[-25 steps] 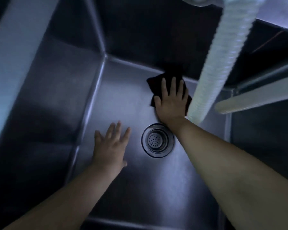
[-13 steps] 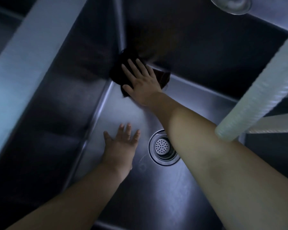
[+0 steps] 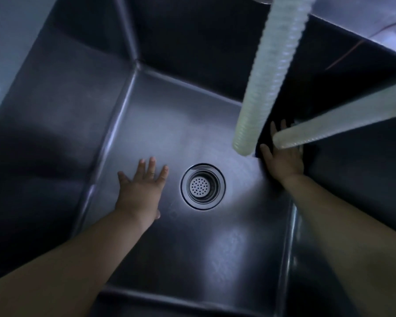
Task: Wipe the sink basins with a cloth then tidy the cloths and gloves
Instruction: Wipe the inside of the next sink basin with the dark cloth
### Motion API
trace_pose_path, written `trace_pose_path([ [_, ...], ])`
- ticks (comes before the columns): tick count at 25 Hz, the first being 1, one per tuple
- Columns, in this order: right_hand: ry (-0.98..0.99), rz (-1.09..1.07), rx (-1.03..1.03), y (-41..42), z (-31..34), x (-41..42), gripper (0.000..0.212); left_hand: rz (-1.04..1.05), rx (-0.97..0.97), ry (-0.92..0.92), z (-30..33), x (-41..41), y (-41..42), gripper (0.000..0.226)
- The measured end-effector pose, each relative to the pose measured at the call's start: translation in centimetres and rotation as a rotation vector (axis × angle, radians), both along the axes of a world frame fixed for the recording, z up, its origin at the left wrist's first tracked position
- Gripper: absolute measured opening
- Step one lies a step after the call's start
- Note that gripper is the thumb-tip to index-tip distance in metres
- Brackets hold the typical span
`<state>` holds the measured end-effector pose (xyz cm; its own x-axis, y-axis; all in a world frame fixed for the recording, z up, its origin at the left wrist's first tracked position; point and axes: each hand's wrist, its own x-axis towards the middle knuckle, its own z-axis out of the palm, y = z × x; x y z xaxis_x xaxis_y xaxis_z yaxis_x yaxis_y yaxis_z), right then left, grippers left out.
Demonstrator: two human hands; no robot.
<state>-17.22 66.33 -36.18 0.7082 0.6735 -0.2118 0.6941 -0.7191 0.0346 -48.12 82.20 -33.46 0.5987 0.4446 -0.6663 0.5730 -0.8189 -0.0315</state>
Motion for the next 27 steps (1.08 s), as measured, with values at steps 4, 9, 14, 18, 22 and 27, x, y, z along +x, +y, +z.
trace_pose_path([
  [4, -0.017, -0.147, -0.01, -1.2, -0.9, -4.5, 0.064, 0.002, -0.006, -0.002, 0.3, 0.0, -0.1, 0.114],
  [9, 0.01, 0.159, 0.067, -3.5, -0.9, -12.7, 0.07, -0.018, -0.008, 0.002, 0.6, 0.1, -0.2, 0.112],
  [14, 0.05, 0.554, 0.076, -7.5, -1.2, -14.7, 0.07, -0.022, -0.013, 0.011, 0.8, 0.2, -0.1, 0.112],
  [18, -0.033, 0.343, 0.053, -6.2, -1.0, -8.9, 0.072, -0.011, -0.031, -0.006, 0.8, 0.0, -0.1, 0.113],
  [22, -0.031, -0.005, 0.005, -6.0, -1.2, -7.9, 0.071, -0.015, -0.018, -0.031, 0.3, -0.3, 0.1, 0.114],
  [27, -0.017, 0.011, -0.016, -9.4, -0.7, -15.8, 0.076, -0.042, -0.045, -0.041, 1.2, -0.8, 0.6, 0.112],
])
